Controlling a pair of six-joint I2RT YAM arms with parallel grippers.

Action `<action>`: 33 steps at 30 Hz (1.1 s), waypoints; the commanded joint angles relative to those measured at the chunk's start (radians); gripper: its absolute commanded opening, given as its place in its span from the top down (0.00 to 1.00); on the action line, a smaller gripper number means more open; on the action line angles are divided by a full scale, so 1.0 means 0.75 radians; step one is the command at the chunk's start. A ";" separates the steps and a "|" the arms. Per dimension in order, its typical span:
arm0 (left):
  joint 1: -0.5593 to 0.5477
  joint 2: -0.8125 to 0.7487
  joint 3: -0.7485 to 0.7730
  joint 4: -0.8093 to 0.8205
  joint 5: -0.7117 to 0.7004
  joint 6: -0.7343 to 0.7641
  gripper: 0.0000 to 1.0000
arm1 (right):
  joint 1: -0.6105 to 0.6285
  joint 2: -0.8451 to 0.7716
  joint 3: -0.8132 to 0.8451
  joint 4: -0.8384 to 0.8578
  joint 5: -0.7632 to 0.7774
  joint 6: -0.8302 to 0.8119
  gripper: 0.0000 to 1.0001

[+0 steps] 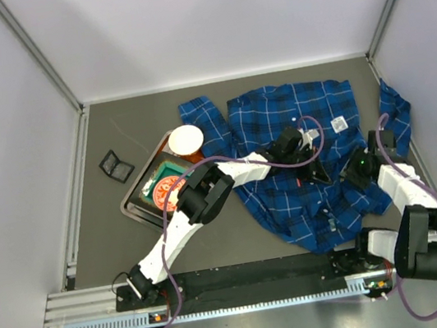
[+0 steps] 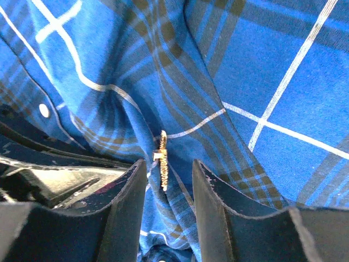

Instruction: Remove the brooch from the garment

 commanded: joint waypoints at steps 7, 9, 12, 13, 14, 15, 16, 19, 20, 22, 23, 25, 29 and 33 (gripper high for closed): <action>-0.006 -0.071 0.071 -0.020 0.016 0.070 0.84 | -0.064 -0.112 0.060 -0.006 -0.021 0.012 0.64; -0.004 -0.081 0.069 -0.028 0.010 0.080 0.77 | -0.086 -0.108 0.042 0.023 -0.027 0.010 0.68; -0.006 -0.099 0.073 -0.043 0.000 0.098 0.73 | -0.088 -0.059 0.034 0.058 -0.066 0.010 0.74; -0.006 -0.099 0.085 -0.051 -0.004 0.102 0.71 | -0.088 -0.049 0.026 0.072 -0.076 0.010 0.75; -0.006 -0.101 0.096 -0.061 -0.004 0.107 0.70 | -0.088 -0.036 0.023 0.080 -0.074 0.012 0.77; -0.008 -0.097 0.106 -0.071 -0.004 0.117 0.69 | -0.088 -0.034 0.017 0.100 -0.076 0.012 0.78; -0.006 -0.097 0.120 -0.087 -0.002 0.121 0.68 | -0.088 -0.028 0.017 0.109 -0.087 0.012 0.79; -0.013 -0.099 0.149 -0.104 -0.029 0.141 0.68 | -0.088 0.015 0.032 0.117 -0.119 -0.001 0.83; -0.015 -0.091 0.161 -0.153 -0.035 0.147 0.70 | -0.088 0.019 0.032 0.117 -0.121 -0.007 0.87; -0.023 -0.075 0.210 -0.196 -0.066 0.170 0.73 | -0.088 0.013 0.025 0.117 -0.138 -0.017 0.94; -0.027 -0.069 0.228 -0.249 -0.084 0.180 0.76 | -0.088 0.009 0.021 0.117 -0.142 -0.021 0.95; -0.043 -0.048 0.302 -0.320 -0.145 0.225 0.80 | -0.088 -0.014 0.015 0.117 -0.144 -0.041 1.00; -0.064 -0.044 0.378 -0.527 -0.323 0.278 0.87 | -0.088 -0.050 0.009 0.117 -0.142 -0.084 1.00; -0.074 -0.034 0.455 -0.656 -0.491 0.303 0.91 | -0.080 -0.069 -0.005 0.117 -0.124 -0.133 1.00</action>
